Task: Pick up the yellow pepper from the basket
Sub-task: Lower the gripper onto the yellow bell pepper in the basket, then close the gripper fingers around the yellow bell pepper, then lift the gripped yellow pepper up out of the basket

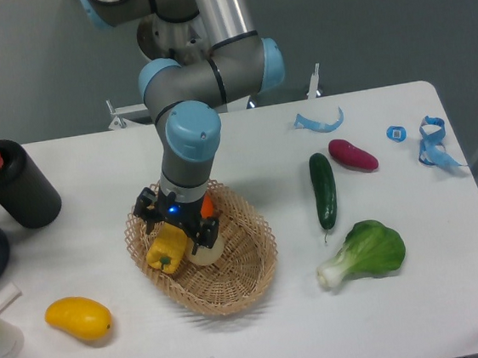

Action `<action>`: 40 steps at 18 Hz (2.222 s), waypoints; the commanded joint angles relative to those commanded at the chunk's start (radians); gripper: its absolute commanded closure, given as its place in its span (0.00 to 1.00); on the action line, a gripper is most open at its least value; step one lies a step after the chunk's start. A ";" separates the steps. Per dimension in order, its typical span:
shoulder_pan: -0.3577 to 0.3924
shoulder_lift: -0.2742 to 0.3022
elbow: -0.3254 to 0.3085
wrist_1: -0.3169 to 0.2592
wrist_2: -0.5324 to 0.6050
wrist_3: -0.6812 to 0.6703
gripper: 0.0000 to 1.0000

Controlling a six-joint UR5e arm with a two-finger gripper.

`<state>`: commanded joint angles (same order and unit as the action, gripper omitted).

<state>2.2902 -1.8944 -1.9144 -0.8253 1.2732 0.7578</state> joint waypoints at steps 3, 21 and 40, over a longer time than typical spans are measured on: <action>-0.009 -0.012 0.006 0.000 0.000 0.000 0.00; -0.015 -0.020 0.031 0.035 0.000 0.003 0.72; 0.347 0.043 0.304 0.022 0.002 0.294 0.72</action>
<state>2.6368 -1.8515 -1.6108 -0.8038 1.2747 1.0520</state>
